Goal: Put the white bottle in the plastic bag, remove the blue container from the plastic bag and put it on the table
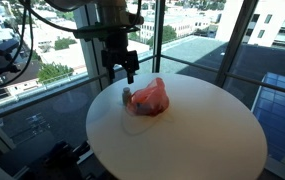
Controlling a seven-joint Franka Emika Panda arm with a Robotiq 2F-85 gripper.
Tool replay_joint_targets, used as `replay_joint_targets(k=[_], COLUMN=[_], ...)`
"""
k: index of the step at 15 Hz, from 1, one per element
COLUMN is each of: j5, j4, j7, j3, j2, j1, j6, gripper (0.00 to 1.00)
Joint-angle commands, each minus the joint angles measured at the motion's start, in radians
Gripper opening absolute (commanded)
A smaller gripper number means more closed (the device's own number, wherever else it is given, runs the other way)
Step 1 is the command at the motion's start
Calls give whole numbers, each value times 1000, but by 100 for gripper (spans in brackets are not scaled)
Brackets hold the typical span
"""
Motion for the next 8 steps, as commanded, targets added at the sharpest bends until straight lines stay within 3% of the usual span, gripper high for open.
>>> replay_joint_targets(k=[1, 5, 8], j5=[49, 95, 80], j4=[56, 72, 44], j7=[-16, -29, -11], j3=[8, 12, 20], j2=[79, 146, 133], j1=[27, 46, 42], j6=[91, 234, 233], gripper=[100, 100, 100])
